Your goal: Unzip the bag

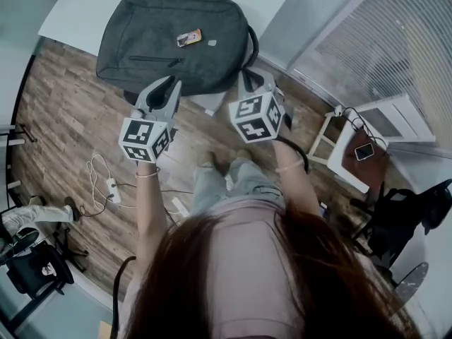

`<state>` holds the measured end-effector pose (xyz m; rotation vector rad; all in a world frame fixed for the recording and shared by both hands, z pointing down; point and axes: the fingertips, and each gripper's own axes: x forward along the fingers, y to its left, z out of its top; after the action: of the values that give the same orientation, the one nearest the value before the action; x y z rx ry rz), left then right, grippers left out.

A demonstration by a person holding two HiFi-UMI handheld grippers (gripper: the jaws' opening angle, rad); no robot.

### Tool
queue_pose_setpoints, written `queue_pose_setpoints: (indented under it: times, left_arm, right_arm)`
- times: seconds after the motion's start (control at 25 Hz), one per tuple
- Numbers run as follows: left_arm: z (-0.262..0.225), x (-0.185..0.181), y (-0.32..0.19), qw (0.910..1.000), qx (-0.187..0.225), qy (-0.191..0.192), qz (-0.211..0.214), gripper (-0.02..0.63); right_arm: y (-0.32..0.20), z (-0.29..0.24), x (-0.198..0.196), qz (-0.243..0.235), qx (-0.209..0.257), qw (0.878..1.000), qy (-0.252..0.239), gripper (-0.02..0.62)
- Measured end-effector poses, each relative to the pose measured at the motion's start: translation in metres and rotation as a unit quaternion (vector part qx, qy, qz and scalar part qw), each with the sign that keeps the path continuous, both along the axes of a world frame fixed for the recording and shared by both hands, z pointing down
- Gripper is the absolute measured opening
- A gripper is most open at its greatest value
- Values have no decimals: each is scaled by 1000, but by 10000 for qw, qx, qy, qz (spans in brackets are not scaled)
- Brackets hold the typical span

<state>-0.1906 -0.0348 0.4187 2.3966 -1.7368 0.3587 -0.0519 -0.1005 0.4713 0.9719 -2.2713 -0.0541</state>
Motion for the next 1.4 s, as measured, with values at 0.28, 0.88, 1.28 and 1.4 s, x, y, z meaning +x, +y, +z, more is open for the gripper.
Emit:
queue_pose_setpoints:
  times: [0.28, 0.88, 1.28, 1.4]
  left_arm:
    - [-12, 36, -11, 9997, -55, -46, 243, 88]
    - [-5, 83, -32, 9976, -491, -333, 345, 132]
    - [11, 105, -46, 9895, -1166, -713, 468, 132]
    - [15, 107, -47, 9847, -1370, -923, 557, 132]
  right_arm:
    - [1, -1, 0, -169, -70, 9998, -95, 12]
    - [1, -7, 0, -846, -238, 9953, -403, 12]
    - [0, -7, -1, -984, -292, 9938, -420, 12]
    - [1, -8, -1, -1013, -300, 9936, -411, 12]
